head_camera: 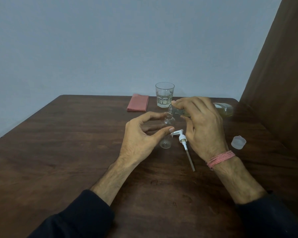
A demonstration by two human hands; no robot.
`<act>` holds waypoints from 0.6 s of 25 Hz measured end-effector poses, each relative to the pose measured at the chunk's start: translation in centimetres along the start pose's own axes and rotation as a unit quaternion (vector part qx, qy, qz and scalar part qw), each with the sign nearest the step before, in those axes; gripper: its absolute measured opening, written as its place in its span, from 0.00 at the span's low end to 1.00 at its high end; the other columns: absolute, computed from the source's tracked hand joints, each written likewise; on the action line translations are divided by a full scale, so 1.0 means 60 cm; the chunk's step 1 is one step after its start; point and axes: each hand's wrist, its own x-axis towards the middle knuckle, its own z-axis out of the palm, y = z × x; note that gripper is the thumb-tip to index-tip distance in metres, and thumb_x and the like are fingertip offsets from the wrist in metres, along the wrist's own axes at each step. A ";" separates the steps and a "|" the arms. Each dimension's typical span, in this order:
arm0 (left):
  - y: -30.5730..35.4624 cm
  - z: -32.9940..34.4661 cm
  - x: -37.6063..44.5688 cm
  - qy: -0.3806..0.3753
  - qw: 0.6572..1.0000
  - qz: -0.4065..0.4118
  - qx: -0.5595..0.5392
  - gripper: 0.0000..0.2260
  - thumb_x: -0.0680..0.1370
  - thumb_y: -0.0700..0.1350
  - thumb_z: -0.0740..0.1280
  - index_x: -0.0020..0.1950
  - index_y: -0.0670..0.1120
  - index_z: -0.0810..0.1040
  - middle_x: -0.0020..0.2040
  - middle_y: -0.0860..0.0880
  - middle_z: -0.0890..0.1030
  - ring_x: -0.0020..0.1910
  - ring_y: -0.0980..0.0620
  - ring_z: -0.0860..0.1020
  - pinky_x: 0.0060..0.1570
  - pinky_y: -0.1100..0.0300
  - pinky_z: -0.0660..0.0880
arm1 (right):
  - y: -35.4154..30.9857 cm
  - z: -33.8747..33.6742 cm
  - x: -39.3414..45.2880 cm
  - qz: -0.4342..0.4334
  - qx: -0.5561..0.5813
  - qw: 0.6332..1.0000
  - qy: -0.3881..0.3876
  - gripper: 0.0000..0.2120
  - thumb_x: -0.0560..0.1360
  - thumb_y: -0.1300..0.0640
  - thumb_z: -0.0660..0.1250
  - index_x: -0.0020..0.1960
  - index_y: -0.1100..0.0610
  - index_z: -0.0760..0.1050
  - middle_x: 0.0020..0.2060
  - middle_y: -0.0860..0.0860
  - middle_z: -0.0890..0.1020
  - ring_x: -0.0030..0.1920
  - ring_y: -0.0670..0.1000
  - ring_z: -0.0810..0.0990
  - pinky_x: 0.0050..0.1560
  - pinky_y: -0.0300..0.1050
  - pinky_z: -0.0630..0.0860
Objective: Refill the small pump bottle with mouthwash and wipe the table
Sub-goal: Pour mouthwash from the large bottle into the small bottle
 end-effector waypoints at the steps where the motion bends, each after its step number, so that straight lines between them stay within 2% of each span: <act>1: 0.000 0.000 0.000 0.000 1.000 0.001 -0.001 0.20 0.76 0.47 0.87 0.66 0.52 0.90 0.61 0.56 0.93 0.57 0.57 0.93 0.59 0.60 0.88 | 0.000 0.000 0.000 -0.001 -0.001 1.000 0.000 0.27 0.72 0.75 0.74 0.66 0.55 0.82 0.61 0.50 0.85 0.65 0.57 0.79 0.62 0.55 0.81; 6: 0.000 0.002 -0.002 0.001 1.000 0.004 -0.007 0.20 0.76 0.45 0.87 0.66 0.51 0.90 0.59 0.55 0.93 0.57 0.56 0.93 0.58 0.63 0.87 | -0.001 0.001 -0.001 0.001 -0.009 1.000 -0.004 0.27 0.73 0.74 0.74 0.67 0.53 0.82 0.62 0.50 0.84 0.66 0.55 0.78 0.65 0.54 0.80; 12: -0.001 0.001 0.000 0.000 1.000 0.003 0.001 0.20 0.76 0.47 0.88 0.67 0.52 0.90 0.60 0.56 0.93 0.57 0.56 0.93 0.59 0.58 0.89 | -0.001 0.001 -0.001 -0.010 -0.014 1.000 0.009 0.28 0.72 0.75 0.74 0.67 0.53 0.82 0.61 0.49 0.84 0.64 0.55 0.78 0.64 0.54 0.79; 15: 0.000 0.001 0.000 0.002 1.000 0.005 0.001 0.20 0.75 0.48 0.88 0.66 0.54 0.90 0.61 0.57 0.93 0.57 0.56 0.93 0.57 0.61 0.88 | 0.001 0.000 0.000 -0.019 -0.022 1.000 0.013 0.28 0.72 0.75 0.73 0.67 0.54 0.82 0.61 0.49 0.84 0.64 0.56 0.78 0.64 0.55 0.78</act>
